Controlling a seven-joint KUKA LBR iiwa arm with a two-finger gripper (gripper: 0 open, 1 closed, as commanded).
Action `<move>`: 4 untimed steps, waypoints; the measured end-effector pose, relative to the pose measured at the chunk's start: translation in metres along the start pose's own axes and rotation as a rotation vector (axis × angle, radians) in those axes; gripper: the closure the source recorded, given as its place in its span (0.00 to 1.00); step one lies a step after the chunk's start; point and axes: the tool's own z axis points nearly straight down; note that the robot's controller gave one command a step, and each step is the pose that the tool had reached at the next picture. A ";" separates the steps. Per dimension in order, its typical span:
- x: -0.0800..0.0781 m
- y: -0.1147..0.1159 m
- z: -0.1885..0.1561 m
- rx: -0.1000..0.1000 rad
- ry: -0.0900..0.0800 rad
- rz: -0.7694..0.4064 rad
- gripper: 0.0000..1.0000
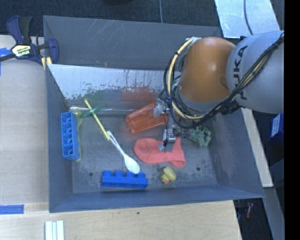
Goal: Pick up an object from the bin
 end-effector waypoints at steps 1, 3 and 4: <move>-0.002 0.000 -0.005 0.000 -0.009 0.001 1.00; 0.057 -0.031 0.024 -0.001 -0.012 0.027 1.00; 0.065 -0.016 0.025 0.000 -0.017 0.019 1.00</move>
Offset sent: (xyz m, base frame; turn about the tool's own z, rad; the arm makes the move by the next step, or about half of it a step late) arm 0.0000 0.0000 0.0000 0.0000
